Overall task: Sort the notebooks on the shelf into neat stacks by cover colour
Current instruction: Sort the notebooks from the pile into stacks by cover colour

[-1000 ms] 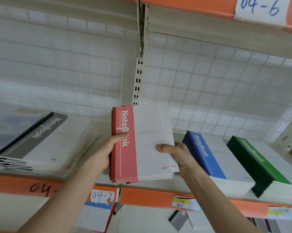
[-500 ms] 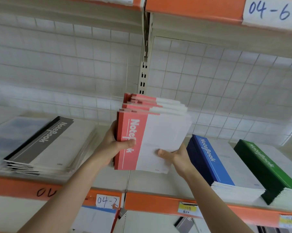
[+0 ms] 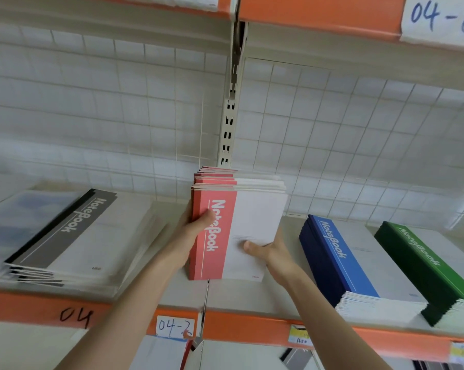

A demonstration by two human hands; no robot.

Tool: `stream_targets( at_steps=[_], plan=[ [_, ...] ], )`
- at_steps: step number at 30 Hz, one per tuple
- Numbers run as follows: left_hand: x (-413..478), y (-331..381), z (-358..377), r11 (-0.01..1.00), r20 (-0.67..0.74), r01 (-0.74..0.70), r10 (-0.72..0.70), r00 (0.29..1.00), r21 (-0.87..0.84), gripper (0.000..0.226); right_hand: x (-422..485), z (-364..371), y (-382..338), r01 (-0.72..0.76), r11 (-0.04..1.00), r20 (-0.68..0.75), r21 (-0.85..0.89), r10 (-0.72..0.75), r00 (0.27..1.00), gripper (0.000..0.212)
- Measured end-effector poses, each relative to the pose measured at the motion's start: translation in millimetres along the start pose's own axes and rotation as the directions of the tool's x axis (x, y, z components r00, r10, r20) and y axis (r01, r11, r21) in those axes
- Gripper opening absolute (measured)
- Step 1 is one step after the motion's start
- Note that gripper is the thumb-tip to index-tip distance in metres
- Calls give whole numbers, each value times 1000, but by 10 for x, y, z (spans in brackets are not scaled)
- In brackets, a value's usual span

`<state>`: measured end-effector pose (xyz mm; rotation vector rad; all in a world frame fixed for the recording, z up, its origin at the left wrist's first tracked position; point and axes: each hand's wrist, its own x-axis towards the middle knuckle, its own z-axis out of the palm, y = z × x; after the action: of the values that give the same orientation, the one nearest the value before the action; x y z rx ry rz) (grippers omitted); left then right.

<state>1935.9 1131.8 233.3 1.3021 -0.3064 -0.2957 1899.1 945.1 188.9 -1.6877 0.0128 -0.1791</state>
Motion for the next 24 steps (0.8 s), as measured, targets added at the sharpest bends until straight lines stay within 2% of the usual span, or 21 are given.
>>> stream_targets(
  at_steps=[3,4,8,11,13,15,16,17,19,20,21,22,24],
  plan=[
    [51,119,-69,994,24,-34,32,999,100,98,42,-35,41,-7,999,-2,-50,7,1000,98],
    [64,175,-59,992,29,-72,70,997,107,96,49,-40,60,-12,999,-20,-48,11,1000,96],
    [134,440,80,982,-25,-186,187,982,34,81,47,-36,165,-29,1000,-22,-9,29,999,94],
    [134,515,131,971,12,-199,199,980,133,44,61,-49,210,-36,999,1,-25,36,999,100],
    [144,554,94,941,53,-193,186,981,279,48,74,-64,211,-41,999,15,-29,41,999,101],
    [137,617,4,840,126,-247,212,969,483,51,83,-70,199,-37,999,15,-31,37,999,96],
    [141,696,-2,737,142,-270,233,962,620,51,92,-77,195,-31,999,13,-32,32,999,94],
    [166,756,-8,568,187,-307,261,947,763,51,99,-87,197,-27,999,12,-35,27,1000,93],
    [212,867,29,268,325,-381,231,917,885,49,100,-107,208,-27,999,16,-40,27,999,93],
    [210,904,27,212,381,-409,162,910,887,47,94,-112,213,-30,999,21,-39,30,999,93],
    [186,930,24,198,401,-412,94,911,890,44,90,-116,216,-32,999,26,-39,33,999,94],
    [160,961,11,178,410,-408,29,912,895,51,84,-115,217,-33,999,33,-38,35,999,95],
    [103,1027,12,85,402,-399,-24,915,913,100,76,-102,209,-39,999,39,-32,40,998,96]
  ],
)
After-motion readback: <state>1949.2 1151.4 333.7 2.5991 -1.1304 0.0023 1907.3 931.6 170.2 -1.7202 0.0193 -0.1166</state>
